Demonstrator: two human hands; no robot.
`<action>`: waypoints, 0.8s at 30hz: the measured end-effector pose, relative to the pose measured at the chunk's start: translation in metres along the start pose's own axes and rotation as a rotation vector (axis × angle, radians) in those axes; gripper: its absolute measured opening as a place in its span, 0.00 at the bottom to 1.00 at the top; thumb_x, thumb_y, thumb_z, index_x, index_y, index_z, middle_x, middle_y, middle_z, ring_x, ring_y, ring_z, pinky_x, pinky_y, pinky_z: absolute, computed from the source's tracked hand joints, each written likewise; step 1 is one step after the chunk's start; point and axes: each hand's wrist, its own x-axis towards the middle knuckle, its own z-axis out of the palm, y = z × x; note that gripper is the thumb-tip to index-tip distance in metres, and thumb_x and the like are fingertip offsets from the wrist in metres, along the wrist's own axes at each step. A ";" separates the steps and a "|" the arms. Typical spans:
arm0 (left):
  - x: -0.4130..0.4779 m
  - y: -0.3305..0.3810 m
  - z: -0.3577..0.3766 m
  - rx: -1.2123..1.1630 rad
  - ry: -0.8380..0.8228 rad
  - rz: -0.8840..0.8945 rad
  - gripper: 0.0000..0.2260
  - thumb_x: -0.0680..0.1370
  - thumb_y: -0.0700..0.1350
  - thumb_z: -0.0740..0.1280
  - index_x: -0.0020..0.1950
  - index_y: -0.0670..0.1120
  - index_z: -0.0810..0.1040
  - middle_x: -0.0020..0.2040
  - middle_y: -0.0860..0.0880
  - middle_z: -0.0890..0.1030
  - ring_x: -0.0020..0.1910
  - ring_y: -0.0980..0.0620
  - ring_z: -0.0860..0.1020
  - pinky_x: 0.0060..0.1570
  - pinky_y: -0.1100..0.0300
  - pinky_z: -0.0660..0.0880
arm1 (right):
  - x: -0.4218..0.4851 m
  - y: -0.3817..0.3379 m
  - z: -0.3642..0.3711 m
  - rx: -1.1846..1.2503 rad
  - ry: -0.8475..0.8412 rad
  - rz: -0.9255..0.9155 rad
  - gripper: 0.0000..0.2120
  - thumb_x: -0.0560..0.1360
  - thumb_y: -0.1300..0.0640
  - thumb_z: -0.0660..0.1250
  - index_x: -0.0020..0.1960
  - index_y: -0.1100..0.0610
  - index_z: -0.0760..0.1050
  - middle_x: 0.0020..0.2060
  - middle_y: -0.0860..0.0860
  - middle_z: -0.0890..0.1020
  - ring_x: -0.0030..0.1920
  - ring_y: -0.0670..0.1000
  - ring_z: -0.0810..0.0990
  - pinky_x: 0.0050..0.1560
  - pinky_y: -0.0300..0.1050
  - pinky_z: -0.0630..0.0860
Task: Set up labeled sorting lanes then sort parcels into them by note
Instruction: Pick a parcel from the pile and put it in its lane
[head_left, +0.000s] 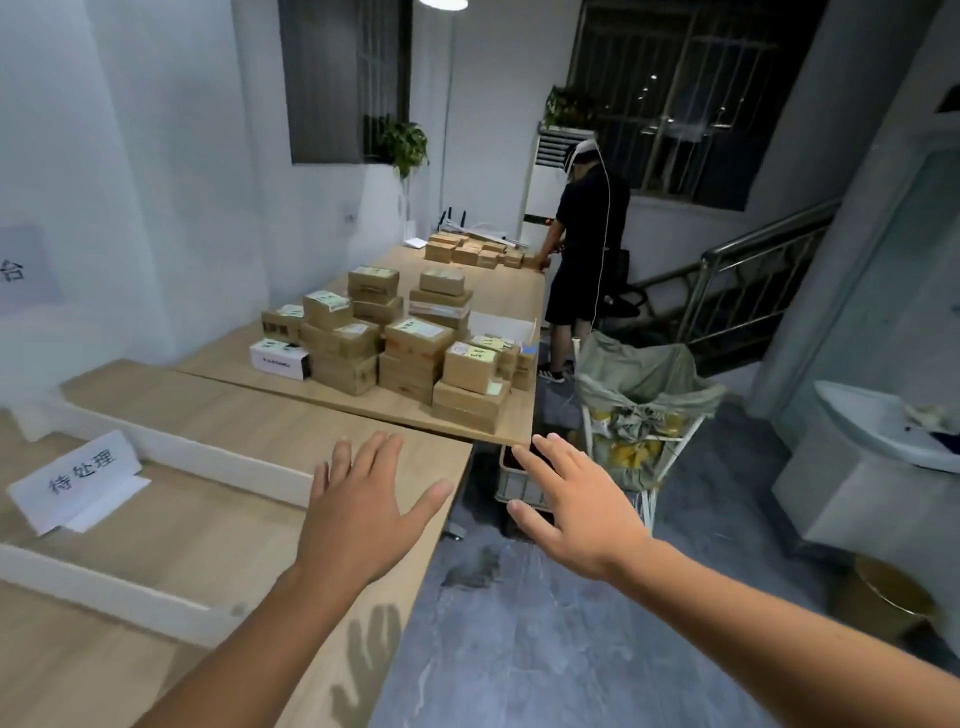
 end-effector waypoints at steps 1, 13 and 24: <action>0.024 0.005 0.009 -0.002 -0.007 -0.003 0.48 0.69 0.81 0.38 0.81 0.54 0.56 0.81 0.54 0.59 0.80 0.45 0.54 0.78 0.43 0.55 | 0.019 0.016 -0.001 -0.011 -0.005 -0.001 0.38 0.78 0.29 0.44 0.82 0.46 0.54 0.81 0.51 0.58 0.82 0.52 0.49 0.80 0.54 0.53; 0.258 0.077 0.132 -0.020 0.022 -0.141 0.45 0.73 0.78 0.43 0.81 0.51 0.57 0.80 0.50 0.63 0.78 0.44 0.58 0.75 0.42 0.61 | 0.227 0.205 0.042 0.091 -0.004 -0.055 0.36 0.79 0.31 0.47 0.82 0.47 0.55 0.80 0.51 0.60 0.80 0.50 0.54 0.77 0.42 0.50; 0.415 0.132 0.238 -0.032 0.103 -0.435 0.45 0.73 0.78 0.46 0.81 0.52 0.58 0.81 0.49 0.61 0.80 0.42 0.57 0.77 0.44 0.59 | 0.453 0.361 0.103 0.221 -0.155 -0.386 0.35 0.79 0.30 0.49 0.82 0.44 0.54 0.80 0.49 0.60 0.79 0.50 0.59 0.75 0.55 0.66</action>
